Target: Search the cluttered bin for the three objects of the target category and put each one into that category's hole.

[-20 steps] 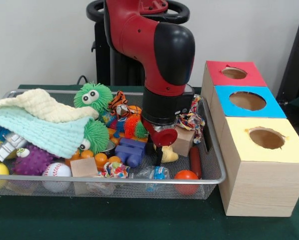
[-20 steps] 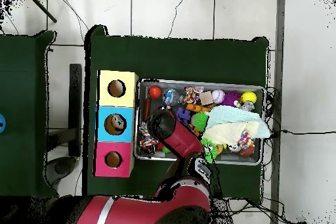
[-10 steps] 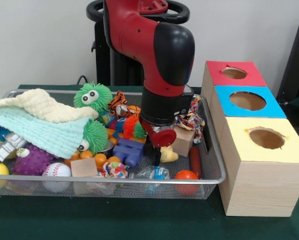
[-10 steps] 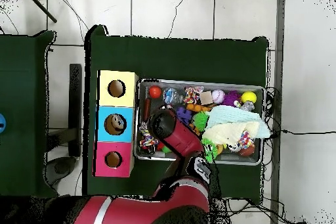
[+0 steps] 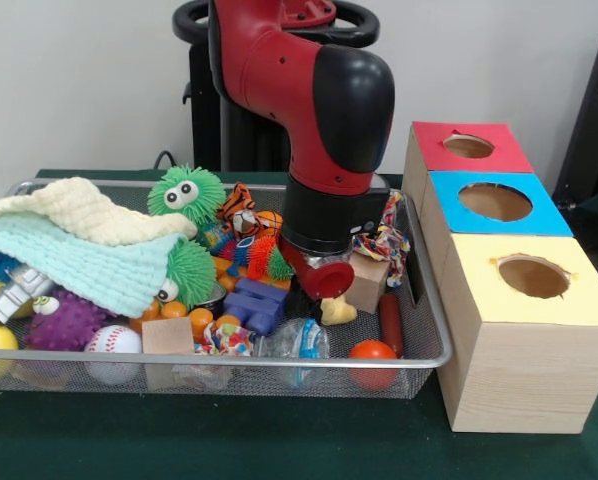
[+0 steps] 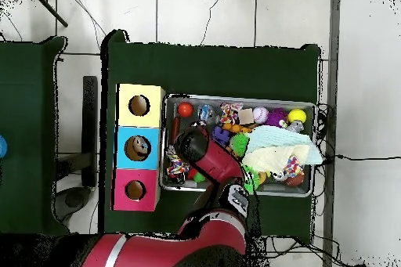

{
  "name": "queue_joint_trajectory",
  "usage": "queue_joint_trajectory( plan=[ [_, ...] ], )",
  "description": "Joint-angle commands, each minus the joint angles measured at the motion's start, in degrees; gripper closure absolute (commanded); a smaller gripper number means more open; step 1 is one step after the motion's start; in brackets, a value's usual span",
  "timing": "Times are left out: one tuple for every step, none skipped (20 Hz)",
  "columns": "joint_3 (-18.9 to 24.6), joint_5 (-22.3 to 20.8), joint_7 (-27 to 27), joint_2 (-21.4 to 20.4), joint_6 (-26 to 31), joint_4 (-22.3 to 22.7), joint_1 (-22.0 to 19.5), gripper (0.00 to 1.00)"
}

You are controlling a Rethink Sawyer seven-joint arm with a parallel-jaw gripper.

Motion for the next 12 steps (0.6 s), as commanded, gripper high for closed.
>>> queue_joint_trajectory(
  plan=[
    [2.24,-4.12,3.36,0.15,-1.45,-5.26,-1.52,0.0],
    [3.01,-5.14,2.59,-0.23,-1.32,-5.11,-2.03,0.0],
    [3.11,-5.61,2.51,-0.37,-1.27,-5.08,-2.1,0.0],
    [3.39,-6.1,2.53,-0.67,-1.27,-4.85,-2.28,0.0],
    [3.31,-6.46,2.76,-0.7,-1.27,-4.88,-2.24,0.0],
    [3.23,-6.82,2.99,-0.72,-1.28,-4.91,-2.2,0.0],
    [3.33,-7.18,2.99,-0.73,-1.34,-4.92,-2.49,0.0],
    [3.17,-7.57,2.99,-0.61,-1.43,-5.13,-2.48,0.0],
    [3.26,-7.95,3.08,-0.7,-1.58,-5.06,-2.6,0.0],
    [3.73,-8.45,3.06,-0.63,-1.94,-5.07,-2.95,0.0],
    [3.67,-8.74,3.14,-0.64,-1.87,-5.11,-2.95,0.0],
    [3.6,-9.04,3.21,-0.65,-1.8,-5.15,-2.95,0.0]
  ],
)
